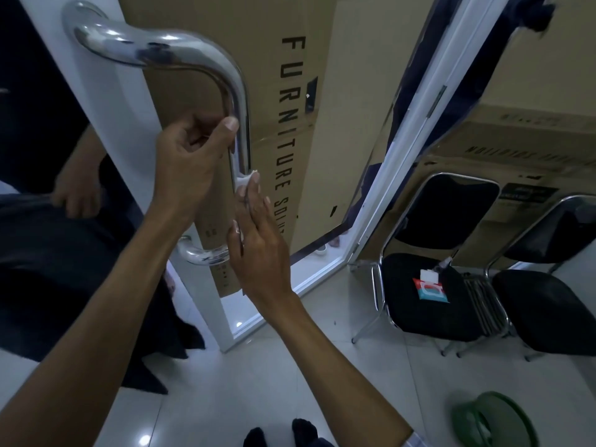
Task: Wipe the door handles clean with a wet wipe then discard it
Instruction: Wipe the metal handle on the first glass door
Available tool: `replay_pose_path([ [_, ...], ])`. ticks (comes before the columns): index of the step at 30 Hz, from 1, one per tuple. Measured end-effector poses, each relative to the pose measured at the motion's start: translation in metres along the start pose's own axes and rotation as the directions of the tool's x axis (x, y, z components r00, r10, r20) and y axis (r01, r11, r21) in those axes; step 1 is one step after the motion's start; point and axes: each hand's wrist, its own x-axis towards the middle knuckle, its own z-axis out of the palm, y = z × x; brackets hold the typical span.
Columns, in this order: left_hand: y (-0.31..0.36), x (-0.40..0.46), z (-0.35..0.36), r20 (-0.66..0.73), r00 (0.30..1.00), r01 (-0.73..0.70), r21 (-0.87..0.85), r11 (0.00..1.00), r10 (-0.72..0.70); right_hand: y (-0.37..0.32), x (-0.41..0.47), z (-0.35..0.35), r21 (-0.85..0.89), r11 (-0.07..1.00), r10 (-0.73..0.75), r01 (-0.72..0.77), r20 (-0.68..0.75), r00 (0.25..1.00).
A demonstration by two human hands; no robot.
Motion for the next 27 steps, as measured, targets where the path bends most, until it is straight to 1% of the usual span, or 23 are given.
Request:
replay_pose_path([
  [4,-0.001,0.0,0.0,-0.011,1.0,0.016,0.032,0.999,-0.015,-0.006,0.006,0.003,0.009,1.0,0.008,-0.008,-0.031,0.999],
  [7,0.001,-0.001,-0.001,-0.002,1.0,0.015,0.029,0.999,-0.015,-0.002,-0.001,0.005,0.002,0.999,0.039,-0.039,-0.003,0.999],
  [10,0.003,-0.002,0.0,-0.004,1.0,0.009,0.012,1.0,-0.009,-0.002,-0.002,0.006,-0.001,1.0,0.025,-0.025,0.0,1.0],
  [13,0.004,-0.003,0.001,-0.018,1.0,0.012,0.014,1.0,-0.011,-0.005,0.005,0.006,0.005,0.999,0.049,-0.049,-0.003,0.999],
  [17,0.002,-0.002,0.0,-0.015,1.0,0.01,0.018,1.0,-0.01,0.002,-0.004,0.007,0.001,0.999,0.036,-0.036,0.022,0.999],
  [23,-0.001,-0.001,0.0,-0.027,1.0,0.009,0.034,0.999,-0.008,-0.001,0.0,0.008,0.014,0.999,0.037,-0.036,-0.01,0.999],
  [27,-0.002,-0.001,-0.001,-0.018,1.0,0.006,0.03,1.0,-0.005,0.011,-0.024,0.015,0.026,0.997,0.067,-0.069,0.06,0.996],
])
